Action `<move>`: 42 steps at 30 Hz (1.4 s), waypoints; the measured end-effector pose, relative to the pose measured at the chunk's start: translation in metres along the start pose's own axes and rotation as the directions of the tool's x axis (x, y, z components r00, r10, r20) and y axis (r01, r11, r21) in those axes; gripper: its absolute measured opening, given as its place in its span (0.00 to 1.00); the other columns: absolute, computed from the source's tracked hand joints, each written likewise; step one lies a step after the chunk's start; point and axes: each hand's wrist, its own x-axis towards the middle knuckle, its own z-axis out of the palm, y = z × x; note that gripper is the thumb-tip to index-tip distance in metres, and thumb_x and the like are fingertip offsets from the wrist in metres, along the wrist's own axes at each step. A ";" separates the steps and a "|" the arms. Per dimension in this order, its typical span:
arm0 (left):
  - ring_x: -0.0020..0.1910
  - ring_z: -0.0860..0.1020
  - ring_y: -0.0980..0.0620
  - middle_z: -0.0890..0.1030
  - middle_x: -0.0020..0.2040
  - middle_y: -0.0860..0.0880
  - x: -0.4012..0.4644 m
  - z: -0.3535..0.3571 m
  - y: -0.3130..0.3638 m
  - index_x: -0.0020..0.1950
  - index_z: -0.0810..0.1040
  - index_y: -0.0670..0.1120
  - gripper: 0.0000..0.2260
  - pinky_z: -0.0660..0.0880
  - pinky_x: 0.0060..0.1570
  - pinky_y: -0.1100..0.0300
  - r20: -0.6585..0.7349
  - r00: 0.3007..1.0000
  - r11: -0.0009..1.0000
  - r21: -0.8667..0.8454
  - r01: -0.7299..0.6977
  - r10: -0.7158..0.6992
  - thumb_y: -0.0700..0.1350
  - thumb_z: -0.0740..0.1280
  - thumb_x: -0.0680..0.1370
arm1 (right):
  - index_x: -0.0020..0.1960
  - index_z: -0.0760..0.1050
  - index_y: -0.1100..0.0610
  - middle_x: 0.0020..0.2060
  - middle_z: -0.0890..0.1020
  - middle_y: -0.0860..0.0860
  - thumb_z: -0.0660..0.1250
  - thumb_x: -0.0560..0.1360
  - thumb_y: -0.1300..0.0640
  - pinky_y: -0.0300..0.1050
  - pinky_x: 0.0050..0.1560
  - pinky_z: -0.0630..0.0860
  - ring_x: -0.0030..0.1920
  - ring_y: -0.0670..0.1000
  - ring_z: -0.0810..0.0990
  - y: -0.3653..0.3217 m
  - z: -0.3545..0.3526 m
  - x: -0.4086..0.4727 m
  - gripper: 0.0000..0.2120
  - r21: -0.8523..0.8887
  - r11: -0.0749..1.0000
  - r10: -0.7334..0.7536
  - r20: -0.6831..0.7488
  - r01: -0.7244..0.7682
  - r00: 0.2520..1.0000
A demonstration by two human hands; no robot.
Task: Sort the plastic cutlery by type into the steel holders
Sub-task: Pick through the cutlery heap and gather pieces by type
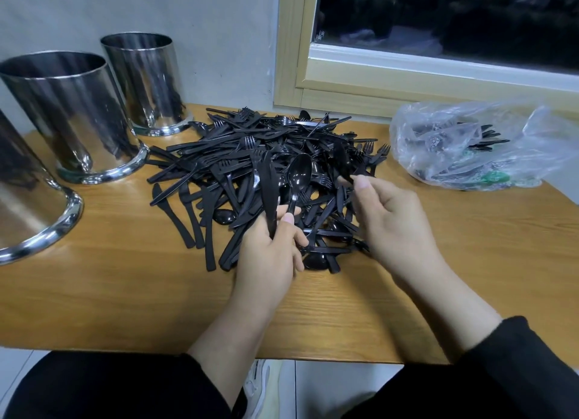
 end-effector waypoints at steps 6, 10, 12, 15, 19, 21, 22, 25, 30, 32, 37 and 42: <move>0.30 0.82 0.43 0.84 0.38 0.43 0.001 0.000 0.001 0.57 0.77 0.45 0.09 0.69 0.25 0.66 0.007 1.000 0.999 -0.038 0.023 -0.022 0.43 0.58 0.87 | 0.42 0.83 0.54 0.32 0.81 0.49 0.67 0.80 0.54 0.41 0.36 0.75 0.33 0.49 0.80 -0.012 0.030 -0.012 0.10 0.348 0.895 0.255 0.110 -0.278 0.961; 0.34 0.84 0.48 0.85 0.40 0.46 0.000 0.000 0.001 0.56 0.79 0.45 0.08 0.74 0.34 0.63 0.021 1.000 0.998 -0.062 0.023 -0.022 0.42 0.59 0.86 | 0.40 0.83 0.53 0.37 0.83 0.52 0.72 0.77 0.53 0.54 0.39 0.79 0.39 0.56 0.82 -0.011 0.039 -0.010 0.08 0.485 0.794 0.341 0.141 -0.365 0.929; 0.32 0.84 0.51 0.86 0.41 0.45 -0.002 0.000 0.003 0.57 0.80 0.46 0.08 0.73 0.32 0.65 0.045 0.999 0.997 -0.073 0.026 -0.022 0.42 0.60 0.85 | 0.40 0.83 0.54 0.37 0.84 0.55 0.74 0.75 0.52 0.56 0.38 0.79 0.37 0.59 0.81 -0.012 0.041 -0.008 0.07 0.484 0.799 0.341 0.123 -0.356 0.932; 0.22 0.76 0.57 0.85 0.40 0.43 -0.003 -0.001 0.006 0.59 0.81 0.45 0.10 0.67 0.26 0.70 0.087 0.996 0.996 -0.084 0.019 -0.012 0.41 0.60 0.86 | 0.40 0.83 0.55 0.34 0.82 0.58 0.74 0.75 0.53 0.51 0.33 0.73 0.32 0.56 0.75 -0.011 0.043 -0.007 0.08 0.455 0.828 0.330 0.081 -0.329 0.941; 0.22 0.67 0.56 0.76 0.29 0.46 -0.002 -0.003 0.002 0.52 0.81 0.47 0.09 0.64 0.27 0.65 0.150 0.988 0.998 -0.041 0.041 -0.035 0.45 0.62 0.85 | 0.41 0.84 0.54 0.36 0.84 0.60 0.73 0.75 0.48 0.56 0.39 0.77 0.32 0.56 0.78 -0.012 0.041 -0.006 0.10 0.351 0.890 0.267 0.112 -0.290 0.957; 0.25 0.65 0.55 0.71 0.27 0.51 -0.001 -0.003 -0.002 0.45 0.79 0.44 0.11 0.63 0.28 0.63 0.136 0.989 0.999 -0.016 0.052 -0.050 0.45 0.63 0.84 | 0.40 0.84 0.53 0.35 0.85 0.52 0.72 0.77 0.50 0.44 0.42 0.77 0.35 0.48 0.79 -0.013 0.035 -0.006 0.09 0.233 0.948 0.203 0.074 -0.215 0.976; 0.25 0.65 0.55 0.71 0.27 0.53 0.000 -0.004 -0.004 0.44 0.78 0.44 0.11 0.63 0.27 0.63 0.110 0.993 0.998 -0.019 0.056 -0.053 0.45 0.64 0.84 | 0.41 0.84 0.52 0.36 0.85 0.49 0.72 0.77 0.51 0.37 0.41 0.75 0.36 0.44 0.79 -0.011 0.031 -0.007 0.08 0.151 0.976 0.154 0.037 -0.158 0.987; 0.27 0.67 0.56 0.75 0.33 0.55 0.003 -0.005 -0.005 0.47 0.80 0.45 0.10 0.63 0.27 0.62 0.032 0.998 0.997 -0.056 0.048 -0.046 0.45 0.63 0.85 | 0.45 0.82 0.49 0.42 0.80 0.45 0.72 0.75 0.50 0.37 0.46 0.71 0.44 0.43 0.77 0.006 0.019 -0.017 0.03 -0.238 0.969 -0.056 0.071 0.071 0.996; 0.26 0.65 0.53 0.72 0.30 0.51 0.004 -0.006 -0.006 0.42 0.79 0.45 0.13 0.62 0.29 0.58 -0.003 0.999 0.999 -0.032 0.035 -0.035 0.47 0.63 0.85 | 0.53 0.80 0.48 0.45 0.71 0.43 0.70 0.73 0.41 0.50 0.50 0.70 0.49 0.49 0.73 0.031 0.012 -0.040 0.14 -0.555 0.764 -0.125 0.371 0.328 0.920; 0.25 0.65 0.53 0.70 0.27 0.51 0.003 -0.005 -0.005 0.40 0.77 0.43 0.15 0.63 0.30 0.57 -0.007 0.999 0.999 -0.011 0.031 -0.031 0.48 0.63 0.84 | 0.53 0.80 0.48 0.45 0.71 0.43 0.72 0.73 0.45 0.49 0.48 0.67 0.49 0.50 0.72 0.034 0.017 -0.044 0.11 -0.580 0.730 -0.154 0.374 0.360 0.915; 0.25 0.63 0.52 0.70 0.29 0.46 0.001 -0.004 -0.004 0.41 0.78 0.42 0.13 0.59 0.29 0.58 -0.016 0.998 0.997 -0.040 0.060 -0.060 0.44 0.62 0.83 | 0.48 0.82 0.52 0.43 0.74 0.46 0.73 0.75 0.53 0.51 0.46 0.71 0.45 0.51 0.72 0.036 0.021 -0.037 0.03 -0.520 0.765 -0.267 0.281 0.381 0.922; 0.29 0.69 0.49 0.78 0.39 0.35 -0.001 -0.005 0.004 0.40 0.80 0.64 0.18 0.67 0.33 0.52 -0.030 1.000 1.000 -0.017 -0.004 0.003 0.45 0.62 0.83 | 0.44 0.83 0.54 0.39 0.80 0.44 0.76 0.73 0.55 0.41 0.47 0.72 0.42 0.48 0.77 0.007 0.003 -0.020 0.03 -0.318 0.910 -0.275 0.018 0.266 0.961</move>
